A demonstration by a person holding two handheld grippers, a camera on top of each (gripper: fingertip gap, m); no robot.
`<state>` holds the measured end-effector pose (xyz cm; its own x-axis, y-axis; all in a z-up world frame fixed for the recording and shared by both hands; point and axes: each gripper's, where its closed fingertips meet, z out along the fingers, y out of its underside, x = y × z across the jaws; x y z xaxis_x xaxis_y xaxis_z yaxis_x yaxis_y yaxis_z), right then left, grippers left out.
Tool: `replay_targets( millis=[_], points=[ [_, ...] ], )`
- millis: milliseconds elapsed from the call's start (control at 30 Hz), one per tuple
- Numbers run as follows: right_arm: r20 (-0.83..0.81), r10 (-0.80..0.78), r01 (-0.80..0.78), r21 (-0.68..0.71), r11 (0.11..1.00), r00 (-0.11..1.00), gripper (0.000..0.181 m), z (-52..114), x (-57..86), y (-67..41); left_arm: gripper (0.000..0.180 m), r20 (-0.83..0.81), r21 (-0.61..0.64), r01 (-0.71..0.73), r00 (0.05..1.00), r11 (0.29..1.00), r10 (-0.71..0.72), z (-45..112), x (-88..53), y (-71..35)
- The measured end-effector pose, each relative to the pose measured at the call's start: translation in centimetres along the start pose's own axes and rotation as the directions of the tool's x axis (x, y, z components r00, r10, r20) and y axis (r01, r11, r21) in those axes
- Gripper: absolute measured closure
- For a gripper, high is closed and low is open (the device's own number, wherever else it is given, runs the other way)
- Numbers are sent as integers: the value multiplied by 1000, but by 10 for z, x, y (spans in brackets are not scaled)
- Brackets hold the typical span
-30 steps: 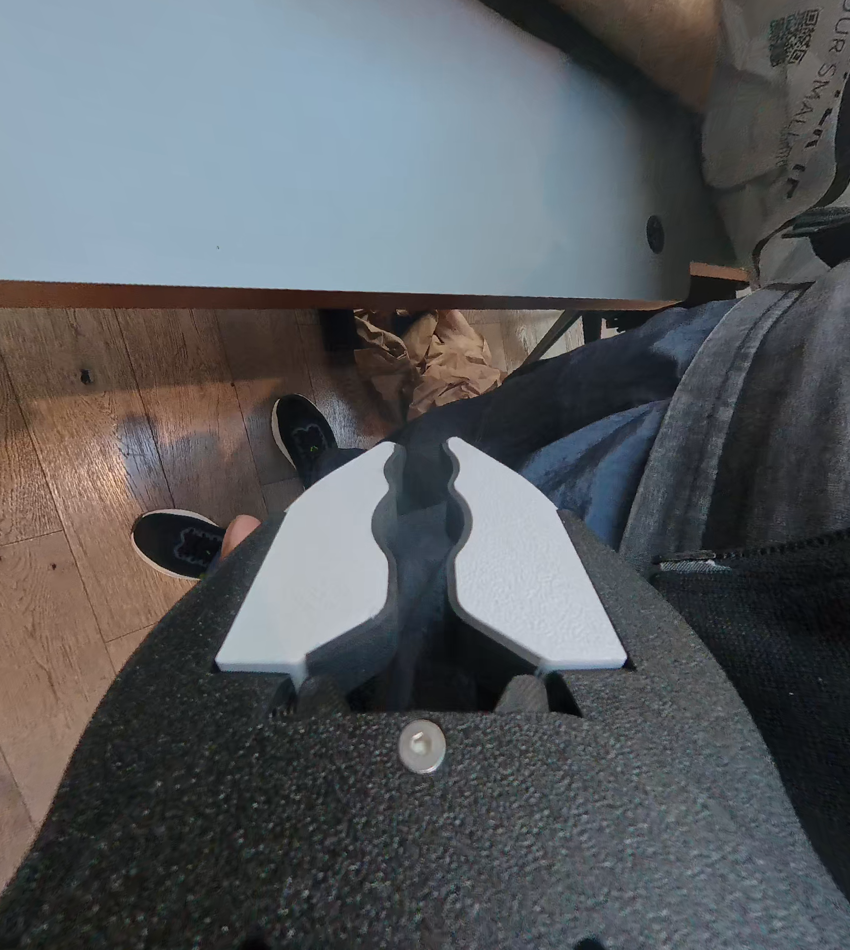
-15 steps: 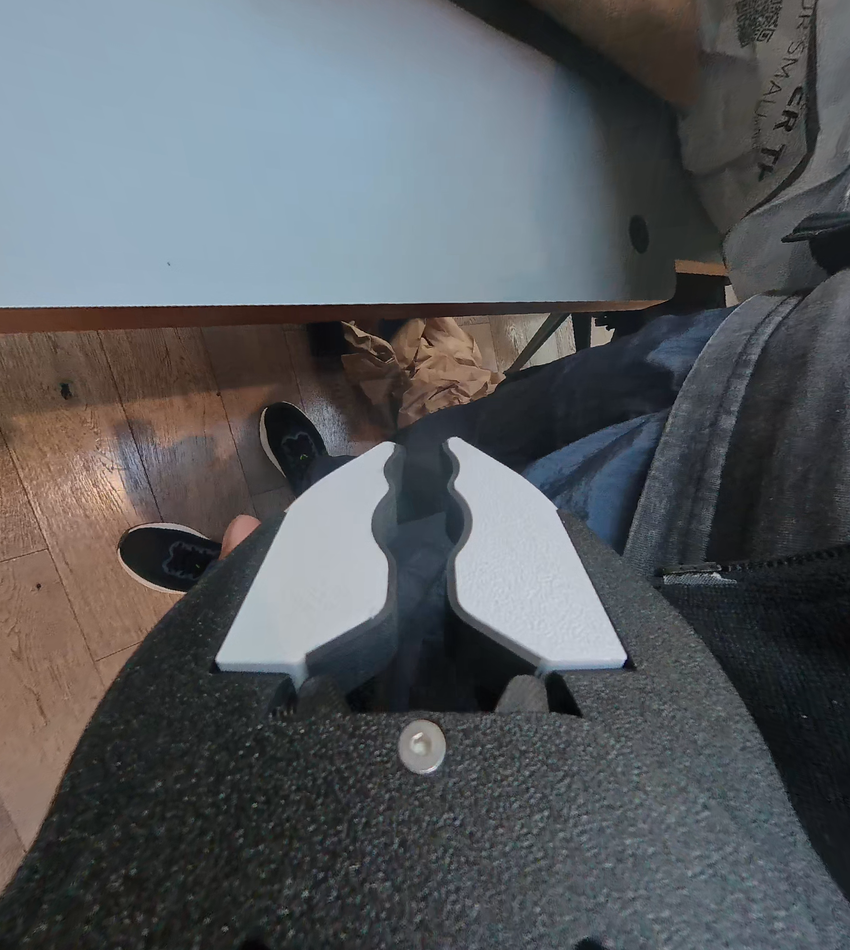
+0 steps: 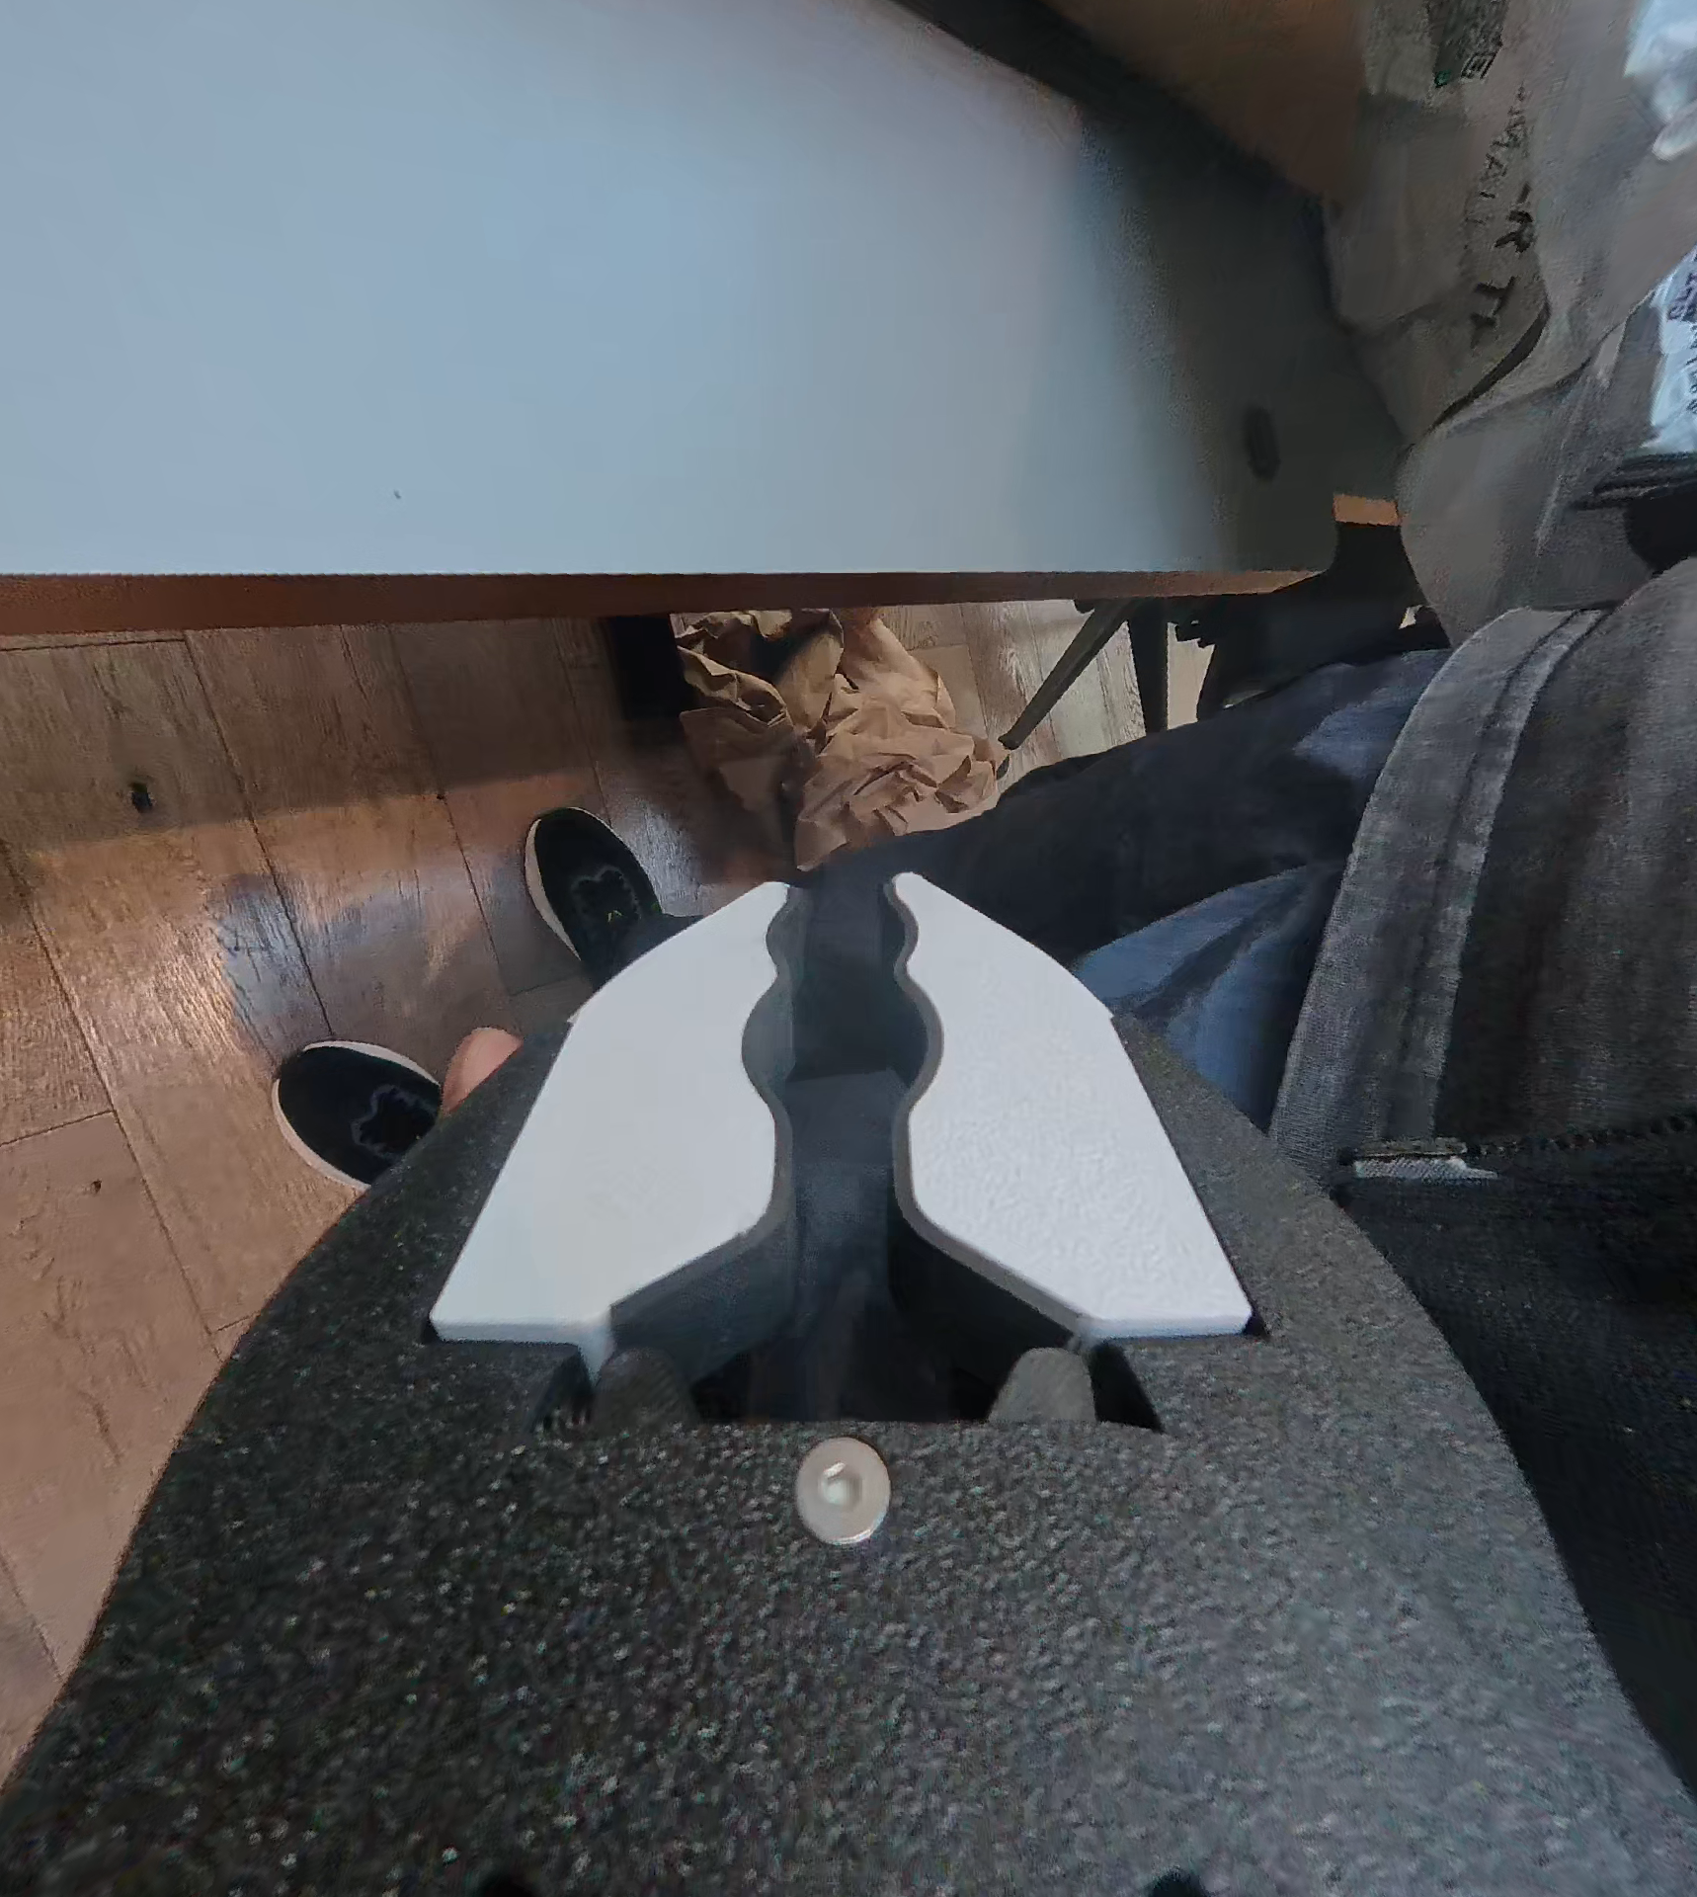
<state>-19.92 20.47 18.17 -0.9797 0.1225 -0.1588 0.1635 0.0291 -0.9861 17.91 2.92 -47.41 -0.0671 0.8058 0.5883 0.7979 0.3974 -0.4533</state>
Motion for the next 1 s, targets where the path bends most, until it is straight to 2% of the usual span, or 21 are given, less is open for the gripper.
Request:
replay_targets(
  millis=[167, 367, 600, 800, 1000],
  points=[
    [76, -14, 15, -4, 1000, 997, 181, 41, -46, -27, 165, 9, 41, 33, 999, 999, -33, -18, -17, 6],
    [216, 78, -75, -18, 997, 973, 181, 98, -97, -3, 166, 18, 74, 63, 998, 995, -65, -37, -28, 25],
    [330, 313, -280, -143, 949, 891, 181, 183, -147, 106, 165, 48, 118, 115, 991, 986, -121, -63, -43, 51],
    [340, 361, -263, -301, 917, 868, 181, 244, -188, 229, 166, 77, 154, 157, 982, 976, -170, -84, -52, 70],
    [365, 463, -353, -331, 875, 808, 181, 288, -209, 293, 166, 93, 165, 186, 975, 969, -203, -94, -57, 86]
  ],
)
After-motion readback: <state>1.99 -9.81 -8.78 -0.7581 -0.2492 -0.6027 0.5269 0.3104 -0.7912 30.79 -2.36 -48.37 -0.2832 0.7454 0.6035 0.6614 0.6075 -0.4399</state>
